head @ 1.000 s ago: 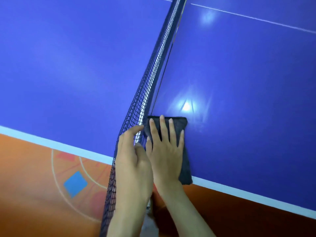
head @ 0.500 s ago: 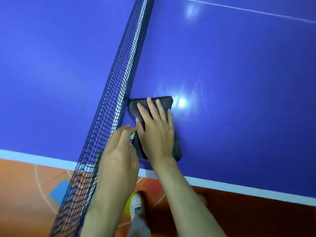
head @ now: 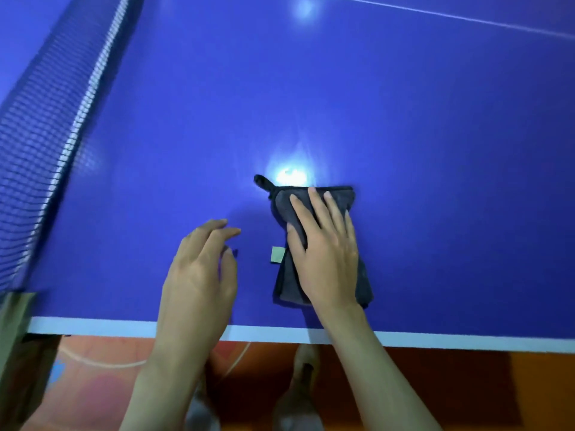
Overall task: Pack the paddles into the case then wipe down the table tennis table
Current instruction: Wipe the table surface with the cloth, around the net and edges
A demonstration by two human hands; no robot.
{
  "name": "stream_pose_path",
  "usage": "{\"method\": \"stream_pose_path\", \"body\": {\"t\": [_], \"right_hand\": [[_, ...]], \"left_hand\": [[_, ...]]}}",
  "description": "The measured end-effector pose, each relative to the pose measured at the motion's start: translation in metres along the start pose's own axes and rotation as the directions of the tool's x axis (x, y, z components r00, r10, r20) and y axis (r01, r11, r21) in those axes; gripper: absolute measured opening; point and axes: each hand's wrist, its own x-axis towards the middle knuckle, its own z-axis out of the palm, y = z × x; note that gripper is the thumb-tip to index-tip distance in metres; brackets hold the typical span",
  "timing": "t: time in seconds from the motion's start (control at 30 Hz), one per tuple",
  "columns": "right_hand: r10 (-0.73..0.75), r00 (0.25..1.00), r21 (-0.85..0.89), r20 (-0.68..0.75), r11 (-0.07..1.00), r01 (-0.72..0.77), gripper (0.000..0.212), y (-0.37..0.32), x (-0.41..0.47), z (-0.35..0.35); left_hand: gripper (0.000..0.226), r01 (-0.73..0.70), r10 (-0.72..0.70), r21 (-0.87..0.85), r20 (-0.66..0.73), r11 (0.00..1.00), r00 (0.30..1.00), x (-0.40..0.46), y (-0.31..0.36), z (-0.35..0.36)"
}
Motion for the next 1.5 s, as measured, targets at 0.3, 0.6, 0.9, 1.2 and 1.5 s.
{"method": "stream_pose_path", "body": {"t": [0.3, 0.6, 0.9, 1.2, 1.5], "right_hand": [[0.136, 0.990, 0.010, -0.032, 0.991, -0.135, 0.050, 0.153, -0.020, -0.048], [0.183, 0.982, -0.025, -0.036, 0.983, -0.184, 0.052, 0.226, -0.032, -0.070], [0.196, 0.978, -0.071, -0.070, 0.977, -0.201, 0.053, 0.188, 0.051, -0.053], [0.102, 0.994, -0.098, -0.042, 0.990, -0.105, 0.056, 0.072, 0.079, -0.012], [0.031, 0.999, -0.086, 0.020, 0.996, -0.029, 0.057, -0.090, 0.102, 0.039]], "left_hand": [[0.028, -0.134, 0.133, 0.008, 0.105, 0.991, 0.986, -0.002, 0.099, 0.093], [0.029, -0.224, 0.213, 0.047, 0.162, 0.974, 0.964, 0.003, 0.142, 0.129], [0.032, -0.155, 0.145, 0.098, 0.102, 0.983, 0.984, 0.020, 0.115, 0.091], [0.029, -0.040, 0.039, 0.075, 0.016, 0.996, 0.999, 0.056, 0.041, 0.038], [0.031, -0.001, 0.016, 0.112, -0.131, 0.994, 0.991, 0.092, -0.040, -0.046]]}}
